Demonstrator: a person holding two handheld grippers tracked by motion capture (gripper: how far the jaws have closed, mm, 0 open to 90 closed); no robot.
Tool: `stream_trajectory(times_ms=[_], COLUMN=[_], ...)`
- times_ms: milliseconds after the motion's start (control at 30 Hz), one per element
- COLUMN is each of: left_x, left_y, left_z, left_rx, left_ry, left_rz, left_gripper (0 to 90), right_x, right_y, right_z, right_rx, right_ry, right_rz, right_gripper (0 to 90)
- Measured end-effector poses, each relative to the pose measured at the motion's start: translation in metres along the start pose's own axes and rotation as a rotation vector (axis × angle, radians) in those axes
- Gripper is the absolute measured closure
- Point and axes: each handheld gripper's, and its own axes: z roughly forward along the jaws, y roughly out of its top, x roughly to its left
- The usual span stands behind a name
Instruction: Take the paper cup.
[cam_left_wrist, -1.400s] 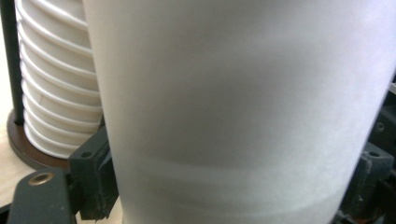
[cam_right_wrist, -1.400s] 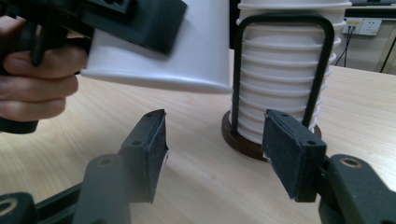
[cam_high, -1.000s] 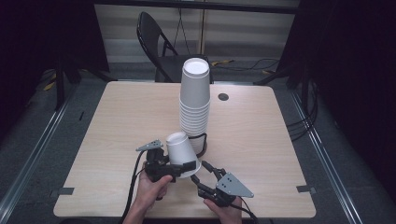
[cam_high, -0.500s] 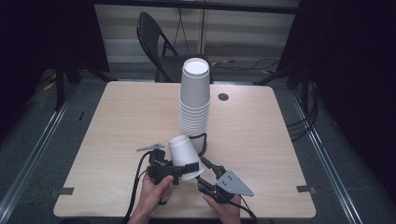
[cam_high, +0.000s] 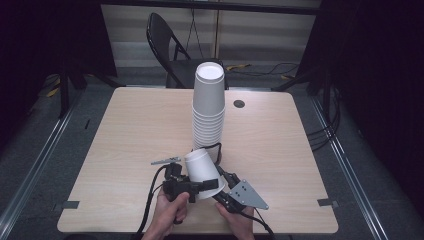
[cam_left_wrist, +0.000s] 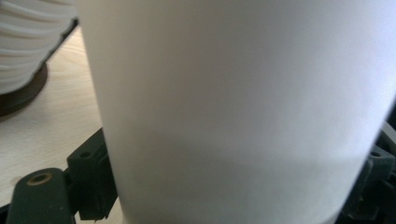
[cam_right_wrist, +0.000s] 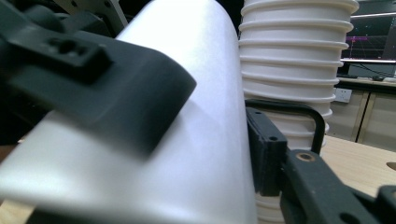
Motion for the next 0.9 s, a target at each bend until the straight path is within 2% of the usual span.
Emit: stream_trajectory(times_ms=[67, 133, 167, 233, 267, 400, 567, 667, 800, 833, 900], left_x=[0.002, 0.003, 0.003, 0.003, 0.004, 0.005, 0.008, 0.008, 0.011, 0.012, 0.013], left_y=[0.000, 0.000, 0.000, 0.001, 0.002, 0.004, 0.007, 0.012, 0.016, 0.018, 0.020], left_z=[0.000, 0.000, 0.000, 0.000, 0.000, 0.000, -0.002, -0.003, -0.005, -0.006, -0.007], left_rx=[-0.001, -0.006, -0.008, -0.011, -0.010, -0.026, -0.053, -0.054, -0.073, -0.083, -0.085], left_ry=[-0.014, -0.027, -0.027, -0.021, -0.031, -0.029, -0.023, -0.001, 0.000, 0.012, 0.024], left_rz=[-0.002, -0.005, 0.011, 0.022, 0.020, 0.034, 0.022, 0.060, 0.054, 0.075, 0.087], left_gripper=[12.0, 11.8, 11.5, 10.4, 10.0, 8.5, 8.4, 7.8, 8.3, 7.8, 7.3], right_x=[0.000, 0.000, -0.001, -0.001, -0.002, -0.002, -0.002, -0.002, -0.002, -0.001, -0.001], right_y=[0.000, 0.000, -0.001, -0.001, -0.002, -0.001, -0.001, -0.001, -0.001, -0.001, -0.001], right_z=[0.000, -0.001, -0.001, -0.002, -0.003, -0.005, -0.005, -0.006, -0.007, -0.008, -0.008], right_rx=[-0.007, -0.005, -0.011, -0.008, -0.008, 0.005, 0.019, 0.035, 0.043, 0.052, 0.053], right_ry=[-0.020, -0.025, -0.032, -0.032, -0.028, -0.029, -0.021, -0.010, -0.002, 0.004, 0.007], right_rz=[-0.020, -0.023, -0.023, -0.019, -0.020, -0.013, -0.009, -0.003, -0.001, 0.005, 0.009], right_gripper=[73.5, 75.5, 80.4, 81.4, 82.9, 84.2, 85.2, 85.3, 85.7, 86.1, 86.2])
